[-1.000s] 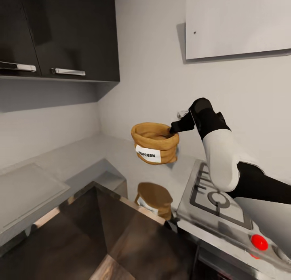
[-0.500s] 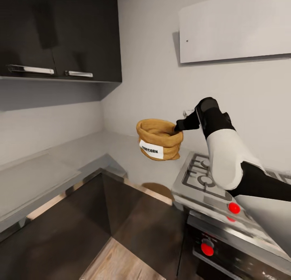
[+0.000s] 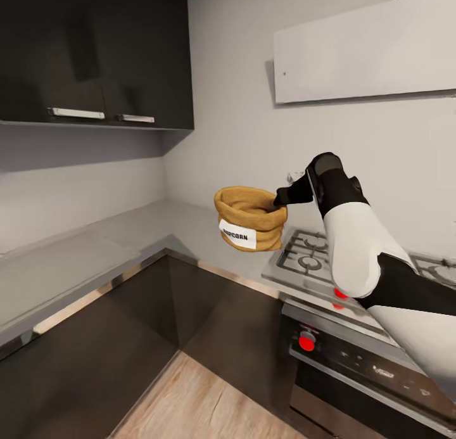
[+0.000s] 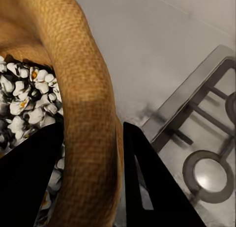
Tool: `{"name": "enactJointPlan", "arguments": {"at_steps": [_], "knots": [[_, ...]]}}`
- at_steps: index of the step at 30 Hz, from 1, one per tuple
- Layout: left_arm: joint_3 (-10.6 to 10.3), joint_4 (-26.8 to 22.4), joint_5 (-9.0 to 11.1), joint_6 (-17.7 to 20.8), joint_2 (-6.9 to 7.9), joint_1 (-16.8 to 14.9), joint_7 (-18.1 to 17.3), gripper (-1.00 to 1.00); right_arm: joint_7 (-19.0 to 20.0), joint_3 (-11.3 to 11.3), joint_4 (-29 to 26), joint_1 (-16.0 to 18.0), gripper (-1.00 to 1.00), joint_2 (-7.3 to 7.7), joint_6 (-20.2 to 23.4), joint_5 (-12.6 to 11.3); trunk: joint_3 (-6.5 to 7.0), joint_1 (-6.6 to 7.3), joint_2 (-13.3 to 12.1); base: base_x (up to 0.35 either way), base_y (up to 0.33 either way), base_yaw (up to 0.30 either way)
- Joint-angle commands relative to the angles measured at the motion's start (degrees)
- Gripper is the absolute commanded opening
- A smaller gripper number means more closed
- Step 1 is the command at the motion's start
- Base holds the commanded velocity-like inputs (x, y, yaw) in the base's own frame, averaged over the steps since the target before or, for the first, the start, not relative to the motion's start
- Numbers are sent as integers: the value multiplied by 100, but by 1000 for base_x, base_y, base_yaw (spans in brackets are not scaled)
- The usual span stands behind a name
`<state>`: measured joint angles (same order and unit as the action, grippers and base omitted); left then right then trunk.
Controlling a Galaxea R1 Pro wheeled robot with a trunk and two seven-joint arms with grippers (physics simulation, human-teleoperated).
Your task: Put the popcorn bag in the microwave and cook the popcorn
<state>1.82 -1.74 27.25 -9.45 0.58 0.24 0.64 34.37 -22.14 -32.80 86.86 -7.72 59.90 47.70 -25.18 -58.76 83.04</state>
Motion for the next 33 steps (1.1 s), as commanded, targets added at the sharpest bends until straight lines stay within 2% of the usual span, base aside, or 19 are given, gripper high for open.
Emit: {"name": "enactJointPlan", "arguments": {"at_steps": [1, 8, 16, 21, 25, 27, 30, 31, 33], "knots": [[13, -11, -9, -4, -3, 3, 7, 100, 48, -45, -7, 6, -100, -14, 10, 55, -5, 3, 4, -346, 0, 0], [10, -11, -26, -12, -8, 3, 7, 100, 36, -49, -2, 6, -100, -12, 10, 63, -5, 3, 4, -346, 0, -8], [11, -11, -27, -21, -6, 3, 7, 100, 14, -45, 11, 6, -100, -10, 10, 81, -5, 3, 4, -346, 0, -255], [11, -11, -21, -22, -6, 3, 7, 100, -475, -53, 11, 6, -100, -18, 10, 69, -5, 3, 4, -346, 0, -288], [28, -11, -18, -13, -9, 3, 7, 100, -1073, -726, -15, 6, -100, -38, 10, 46, -5, 3, 4, -346, 0, -290], [28, -11, -18, -16, -7, 3, 7, 100, -1163, -849, -15, 6, -100, -37, 10, 46, -5, 3, 4, -346, 0, -293], [29, -11, -19, -13, -11, 3, 7, 100, -1190, -903, -3, 6, -100, -29, 10, 23, -5, 3, 4, -346, 0, -293], [28, -11, -18, -13, -12, 3, 7, 100, -1343, -1459, -11, 6, -100, -27, 10, 28, -5, 3, 4, -346, 0, -293], [28, -11, -19, -13, -12, 3, 7, 100, -1806, -1768, -15, 6, -100, -47, 10, 33, -5, 3, 4, -346, 0, -293]]}}
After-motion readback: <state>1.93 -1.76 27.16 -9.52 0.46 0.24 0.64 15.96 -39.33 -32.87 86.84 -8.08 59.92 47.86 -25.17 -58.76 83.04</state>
